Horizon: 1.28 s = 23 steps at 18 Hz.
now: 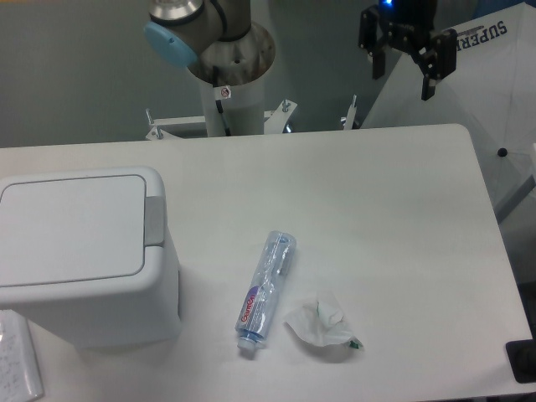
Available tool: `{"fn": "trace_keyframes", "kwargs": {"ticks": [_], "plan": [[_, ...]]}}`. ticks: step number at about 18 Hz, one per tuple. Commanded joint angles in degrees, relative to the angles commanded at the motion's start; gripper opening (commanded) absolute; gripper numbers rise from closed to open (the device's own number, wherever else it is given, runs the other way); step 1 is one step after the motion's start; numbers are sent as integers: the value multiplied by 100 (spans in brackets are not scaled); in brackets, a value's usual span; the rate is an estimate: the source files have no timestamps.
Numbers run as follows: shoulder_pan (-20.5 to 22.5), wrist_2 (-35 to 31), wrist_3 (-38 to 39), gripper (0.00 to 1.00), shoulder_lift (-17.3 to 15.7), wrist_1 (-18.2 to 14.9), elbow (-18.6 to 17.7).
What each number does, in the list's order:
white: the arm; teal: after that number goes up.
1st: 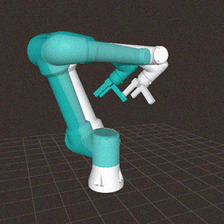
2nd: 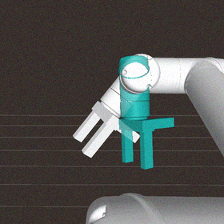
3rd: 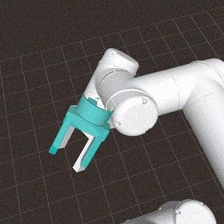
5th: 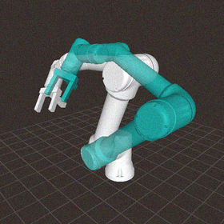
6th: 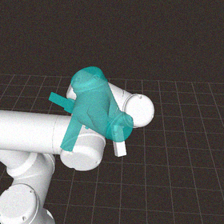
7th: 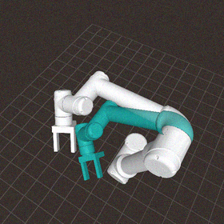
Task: Open the trash can
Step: 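Move the open gripper from its raised start pose toward the table center, then lower the open gripper toward the white trash can lid's hinge edge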
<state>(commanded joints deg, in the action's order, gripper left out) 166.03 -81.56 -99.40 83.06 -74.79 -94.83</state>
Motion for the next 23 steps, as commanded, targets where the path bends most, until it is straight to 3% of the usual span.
{"fn": "trace_keyframes", "kwargs": {"ticks": [5,12,16,20,23], "plan": [[-9,0,122,100,-9,0,-9],[-131,448,1527,100,-17,0,-61],[-500,554,2659,100,-17,26,-97],[-1193,580,3759,100,140,763,-88],[-1519,589,4752,100,193,835,-53]]}}
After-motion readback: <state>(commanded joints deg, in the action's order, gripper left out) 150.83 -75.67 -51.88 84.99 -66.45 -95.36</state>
